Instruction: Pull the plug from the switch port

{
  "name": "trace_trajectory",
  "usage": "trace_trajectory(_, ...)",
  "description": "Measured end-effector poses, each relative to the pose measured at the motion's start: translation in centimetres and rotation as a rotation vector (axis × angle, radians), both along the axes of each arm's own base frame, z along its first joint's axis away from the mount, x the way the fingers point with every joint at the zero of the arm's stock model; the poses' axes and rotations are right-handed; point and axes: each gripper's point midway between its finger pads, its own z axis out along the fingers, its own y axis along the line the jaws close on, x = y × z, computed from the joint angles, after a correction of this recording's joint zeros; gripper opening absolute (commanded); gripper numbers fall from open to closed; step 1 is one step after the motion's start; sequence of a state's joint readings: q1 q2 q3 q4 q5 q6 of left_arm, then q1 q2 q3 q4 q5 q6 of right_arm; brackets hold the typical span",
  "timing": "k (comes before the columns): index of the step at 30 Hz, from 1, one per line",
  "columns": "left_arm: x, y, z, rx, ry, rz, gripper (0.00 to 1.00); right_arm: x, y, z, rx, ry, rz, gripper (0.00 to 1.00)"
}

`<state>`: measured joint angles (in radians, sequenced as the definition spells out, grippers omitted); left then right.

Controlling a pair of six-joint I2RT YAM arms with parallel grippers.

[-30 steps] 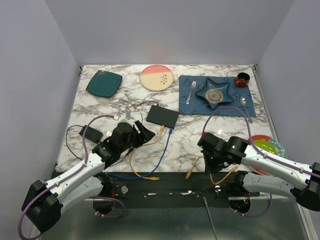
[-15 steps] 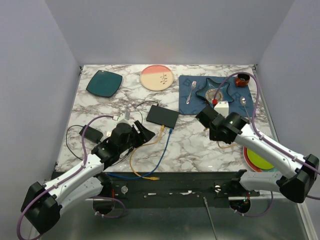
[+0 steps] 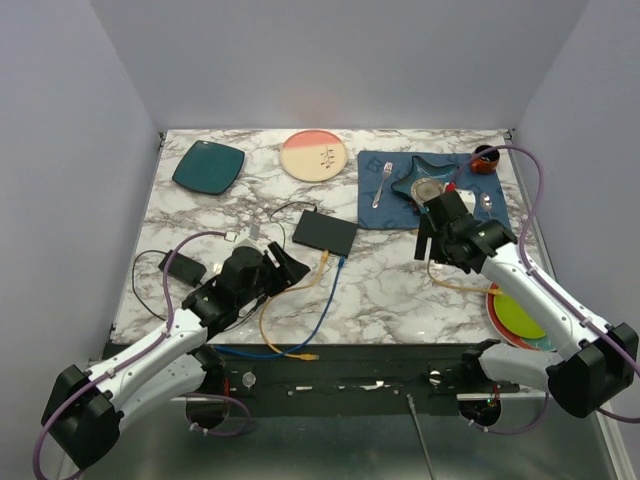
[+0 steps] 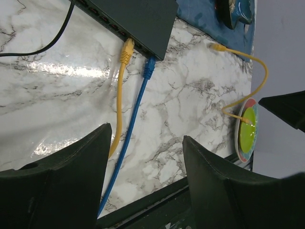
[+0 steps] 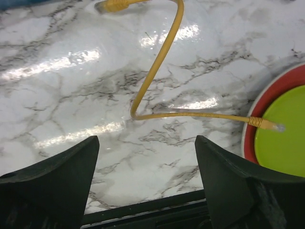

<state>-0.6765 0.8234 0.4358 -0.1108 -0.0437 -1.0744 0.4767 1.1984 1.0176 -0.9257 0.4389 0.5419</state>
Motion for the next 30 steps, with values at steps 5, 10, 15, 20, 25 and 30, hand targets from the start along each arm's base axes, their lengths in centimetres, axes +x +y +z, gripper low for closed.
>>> trace_trajectory(5, 0.0, 0.0, -0.2, 0.003, 0.003, 0.000, 0.71, 0.6, 2.2, 2.7, 0.145, -0.110, 0.052, 0.85)
trace_trajectory(10, 0.0, 0.0, -0.2, 0.003, 0.003, 0.000, 0.71, 1.1, 7.0, 6.1, 0.360, -0.226, 0.193, 0.82)
trace_trajectory(15, 0.0, 0.0, -0.3, 0.007, 0.007, 0.001, 0.72, 0.7, 14.1, 7.3, 0.509, -0.238, 0.403, 0.79)
trace_trajectory(20, 0.2, 0.1, -1.2, 0.034, 0.020, 0.004, 0.72, 1.9, 19.7, 5.2, 0.578, -0.167, 0.523, 0.31)
trace_trajectory(25, 0.9, 0.1, -2.5, 0.082, 0.053, 0.008, 0.72, 4.8, 22.7, 2.1, 0.583, -0.121, 0.522, 0.01)
trace_trajectory(30, 2.7, 0.6, -2.3, 0.078, 0.040, 0.049, 0.72, 8.3, 25.1, 1.0, 0.599, -0.120, 0.503, 0.01)
